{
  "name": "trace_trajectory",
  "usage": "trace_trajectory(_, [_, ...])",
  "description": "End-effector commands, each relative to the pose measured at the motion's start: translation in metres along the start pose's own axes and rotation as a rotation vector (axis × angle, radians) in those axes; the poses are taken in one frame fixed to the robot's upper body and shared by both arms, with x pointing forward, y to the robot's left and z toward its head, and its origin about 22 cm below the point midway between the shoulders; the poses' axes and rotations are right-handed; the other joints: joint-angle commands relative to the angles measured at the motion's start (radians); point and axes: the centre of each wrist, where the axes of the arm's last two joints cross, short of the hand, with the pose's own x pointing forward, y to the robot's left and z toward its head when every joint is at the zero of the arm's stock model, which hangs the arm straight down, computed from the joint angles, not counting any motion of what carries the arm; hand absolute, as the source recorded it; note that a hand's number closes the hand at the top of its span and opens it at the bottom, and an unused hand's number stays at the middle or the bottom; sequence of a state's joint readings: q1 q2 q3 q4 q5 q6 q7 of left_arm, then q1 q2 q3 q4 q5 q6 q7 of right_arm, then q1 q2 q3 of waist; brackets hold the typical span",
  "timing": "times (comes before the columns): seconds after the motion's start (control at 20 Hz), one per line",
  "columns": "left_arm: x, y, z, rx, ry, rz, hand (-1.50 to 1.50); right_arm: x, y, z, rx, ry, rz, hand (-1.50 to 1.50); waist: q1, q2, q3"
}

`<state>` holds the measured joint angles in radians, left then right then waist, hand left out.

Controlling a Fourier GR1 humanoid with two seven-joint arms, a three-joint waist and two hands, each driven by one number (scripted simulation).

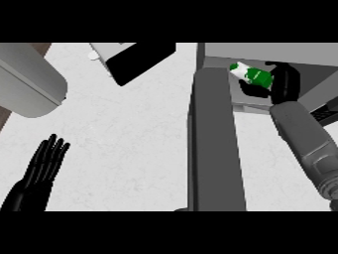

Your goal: Pick up the milk, place it into the microwave and close the microwave

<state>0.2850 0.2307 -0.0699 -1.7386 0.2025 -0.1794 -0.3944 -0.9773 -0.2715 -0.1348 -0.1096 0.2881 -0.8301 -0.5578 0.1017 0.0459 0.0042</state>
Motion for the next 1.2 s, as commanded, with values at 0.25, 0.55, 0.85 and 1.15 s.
trace_trajectory(0.25, [0.0, -0.008, -0.015, -0.042, -0.007, -0.017, -1.5, 0.007, 0.002, -0.004, 0.033, -0.017, 0.08, -1.5, 0.021, 0.01, 0.001])
trace_trajectory(0.55, [-0.001, -0.012, -0.009, -0.057, -0.017, -0.005, -1.5, 0.018, 0.014, 0.004, 0.128, -0.041, -0.055, -1.5, 0.031, 0.008, 0.003])
trace_trajectory(0.85, [-0.005, -0.015, -0.006, -0.066, -0.018, 0.026, -1.5, 0.011, 0.024, 0.023, 0.155, -0.074, -0.196, -1.5, -0.003, -0.006, 0.002])
trace_trajectory(1.15, [-0.011, -0.026, -0.01, -0.099, -0.018, 0.031, -1.5, -0.01, 0.018, 0.032, 0.14, -0.032, -0.303, -1.5, -0.025, -0.01, 0.001])
